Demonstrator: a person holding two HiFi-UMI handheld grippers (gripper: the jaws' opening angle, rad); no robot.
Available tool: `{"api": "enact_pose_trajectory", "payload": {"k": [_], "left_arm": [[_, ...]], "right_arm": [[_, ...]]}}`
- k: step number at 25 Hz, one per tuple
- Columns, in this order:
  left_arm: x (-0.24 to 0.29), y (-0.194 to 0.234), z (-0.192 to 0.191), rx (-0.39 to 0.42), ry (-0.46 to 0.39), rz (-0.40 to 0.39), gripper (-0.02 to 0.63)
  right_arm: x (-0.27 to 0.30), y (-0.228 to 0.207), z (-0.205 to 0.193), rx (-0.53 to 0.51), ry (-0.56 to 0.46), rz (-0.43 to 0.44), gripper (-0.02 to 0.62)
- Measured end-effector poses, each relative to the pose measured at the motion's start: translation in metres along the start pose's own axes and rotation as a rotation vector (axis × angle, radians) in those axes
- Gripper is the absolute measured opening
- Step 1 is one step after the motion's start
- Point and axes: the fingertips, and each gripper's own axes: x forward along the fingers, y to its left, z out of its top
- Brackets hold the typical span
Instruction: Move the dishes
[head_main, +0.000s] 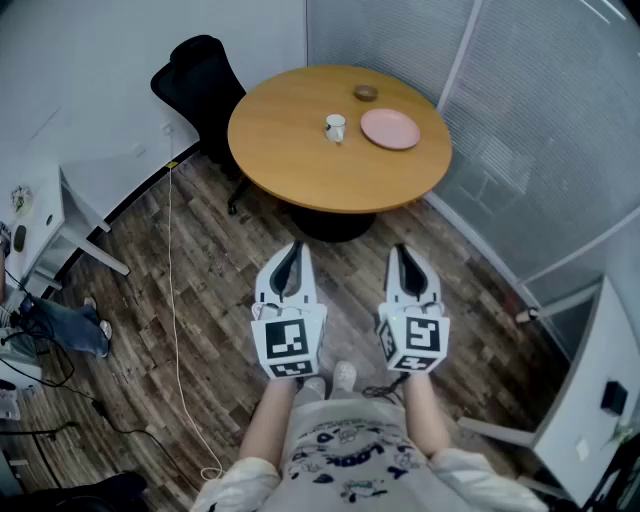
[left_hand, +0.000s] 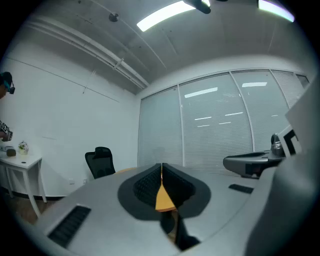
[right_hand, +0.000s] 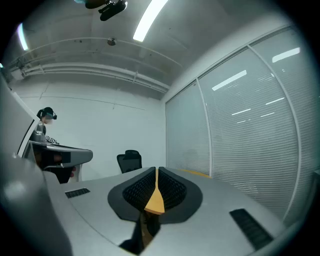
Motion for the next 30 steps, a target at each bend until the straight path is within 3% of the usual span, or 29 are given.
{"api": "enact_pose_trajectory", "payload": {"k": [14, 30], "left_arm": [[0.021, -0.006, -0.004, 0.0, 0.014, 0.019, 0.009], [0.081, -0.002, -0.016, -0.025, 0.039, 0.067, 0.009]], "right_arm": [[0.019, -0.013, -0.003, -0.004, 0.004, 0.033, 0.018], [0.08, -0.051, -0.016, 0.027, 0.019, 0.045, 0.018]]}}
